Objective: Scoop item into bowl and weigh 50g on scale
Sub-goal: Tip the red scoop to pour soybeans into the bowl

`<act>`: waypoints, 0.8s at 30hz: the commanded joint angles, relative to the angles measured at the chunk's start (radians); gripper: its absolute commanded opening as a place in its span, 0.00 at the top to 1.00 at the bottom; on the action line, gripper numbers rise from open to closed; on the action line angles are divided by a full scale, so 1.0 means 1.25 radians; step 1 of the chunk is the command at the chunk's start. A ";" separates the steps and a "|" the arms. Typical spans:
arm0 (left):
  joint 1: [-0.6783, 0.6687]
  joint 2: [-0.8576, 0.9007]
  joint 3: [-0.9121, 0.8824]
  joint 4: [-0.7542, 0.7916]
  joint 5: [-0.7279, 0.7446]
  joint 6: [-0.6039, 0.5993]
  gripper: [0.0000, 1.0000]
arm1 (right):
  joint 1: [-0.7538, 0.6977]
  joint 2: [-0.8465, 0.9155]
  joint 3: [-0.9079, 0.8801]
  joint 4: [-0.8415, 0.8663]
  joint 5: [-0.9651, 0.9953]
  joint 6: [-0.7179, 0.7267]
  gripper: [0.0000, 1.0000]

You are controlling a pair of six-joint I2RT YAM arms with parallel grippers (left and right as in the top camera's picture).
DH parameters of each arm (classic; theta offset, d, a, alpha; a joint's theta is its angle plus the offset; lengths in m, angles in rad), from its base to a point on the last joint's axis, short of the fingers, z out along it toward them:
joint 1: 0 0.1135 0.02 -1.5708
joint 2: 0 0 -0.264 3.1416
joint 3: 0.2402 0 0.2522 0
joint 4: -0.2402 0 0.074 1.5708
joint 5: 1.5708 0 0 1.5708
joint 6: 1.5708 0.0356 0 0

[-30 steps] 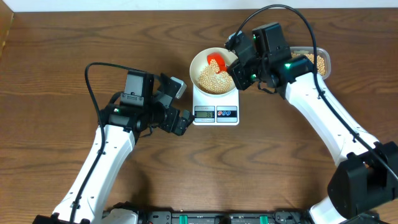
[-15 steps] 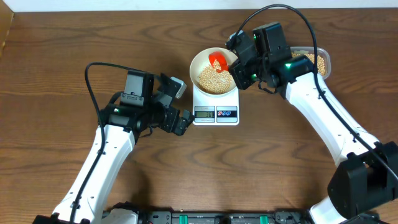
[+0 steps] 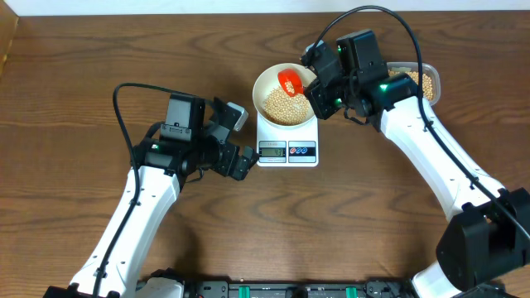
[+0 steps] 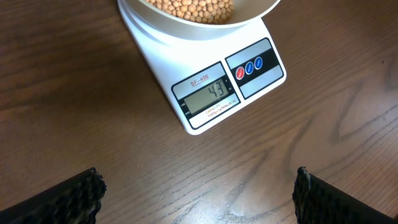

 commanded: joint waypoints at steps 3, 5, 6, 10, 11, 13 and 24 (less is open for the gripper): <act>-0.001 -0.007 0.015 0.000 -0.002 0.005 0.01 | -0.002 -0.012 0.001 0.003 0.003 -0.025 0.99; -0.001 -0.007 0.015 0.000 -0.002 0.005 0.01 | -0.002 -0.012 0.001 0.003 0.004 -0.037 0.99; -0.001 -0.007 0.015 0.000 -0.002 0.005 0.01 | -0.002 -0.012 0.001 0.003 0.004 -0.042 0.99; -0.001 -0.007 0.015 0.000 -0.002 0.005 0.01 | -0.002 -0.012 0.001 0.003 0.004 -0.074 0.99; -0.001 -0.007 0.015 0.000 -0.002 0.005 0.01 | -0.002 -0.012 0.001 0.003 0.004 -0.088 0.99; -0.001 -0.007 0.015 0.000 -0.002 0.005 0.01 | 0.000 -0.012 0.001 0.003 0.005 -0.114 0.99; -0.001 -0.007 0.015 0.000 -0.002 0.005 0.01 | 0.000 -0.012 0.001 -0.003 0.051 -0.180 0.99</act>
